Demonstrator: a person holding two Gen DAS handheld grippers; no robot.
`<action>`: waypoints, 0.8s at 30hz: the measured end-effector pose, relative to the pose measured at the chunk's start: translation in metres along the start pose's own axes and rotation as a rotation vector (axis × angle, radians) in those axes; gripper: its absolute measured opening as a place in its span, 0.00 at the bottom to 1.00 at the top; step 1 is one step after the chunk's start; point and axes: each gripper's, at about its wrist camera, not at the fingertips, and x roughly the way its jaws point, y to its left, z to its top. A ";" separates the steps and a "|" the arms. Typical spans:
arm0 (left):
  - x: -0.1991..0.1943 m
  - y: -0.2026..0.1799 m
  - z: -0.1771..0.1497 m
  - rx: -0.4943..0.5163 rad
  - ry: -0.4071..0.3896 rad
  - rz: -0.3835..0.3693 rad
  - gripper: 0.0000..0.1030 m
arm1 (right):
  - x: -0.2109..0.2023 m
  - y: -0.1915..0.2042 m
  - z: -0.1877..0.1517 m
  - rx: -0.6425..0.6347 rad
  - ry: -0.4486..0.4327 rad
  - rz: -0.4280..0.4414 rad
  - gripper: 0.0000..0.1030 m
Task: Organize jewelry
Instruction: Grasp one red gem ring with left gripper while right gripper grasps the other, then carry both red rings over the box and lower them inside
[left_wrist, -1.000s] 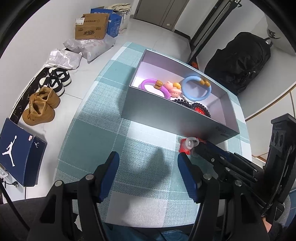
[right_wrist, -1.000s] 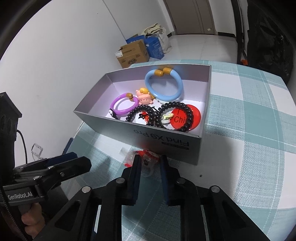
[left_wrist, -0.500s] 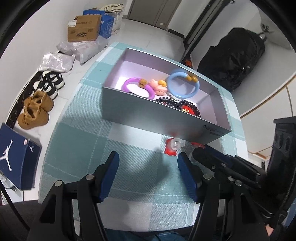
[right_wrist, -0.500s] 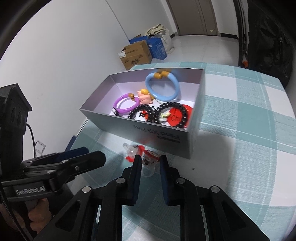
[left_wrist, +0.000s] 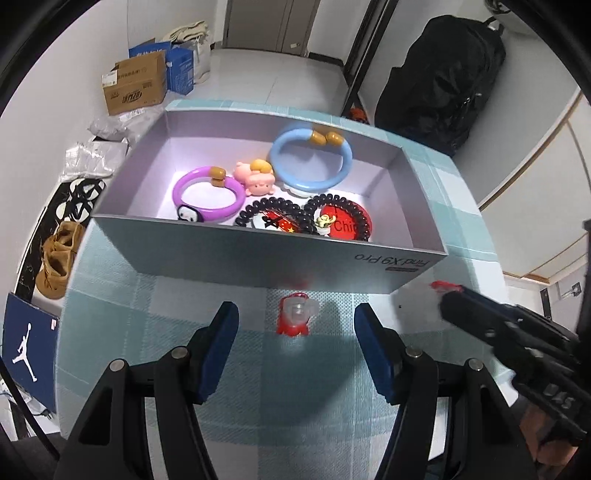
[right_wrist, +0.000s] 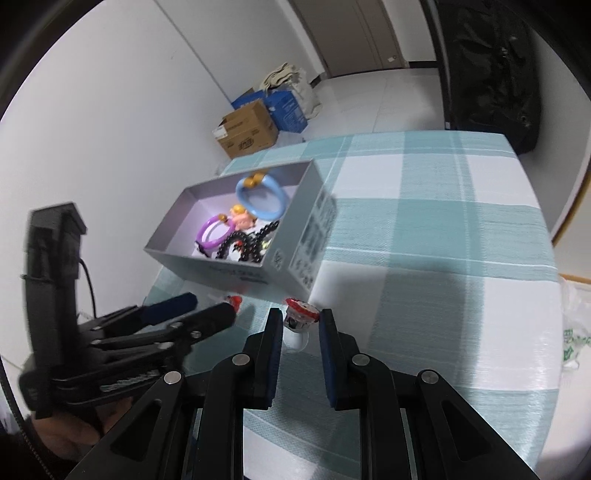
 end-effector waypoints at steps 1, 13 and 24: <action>0.002 0.000 0.000 -0.007 0.005 0.003 0.57 | -0.003 -0.002 0.001 0.003 -0.008 0.001 0.18; 0.007 -0.009 0.003 0.013 0.005 0.031 0.14 | -0.018 -0.015 0.013 0.038 -0.051 0.017 0.18; -0.004 -0.012 0.005 0.012 0.014 -0.074 0.14 | -0.020 -0.009 0.022 0.035 -0.085 0.012 0.18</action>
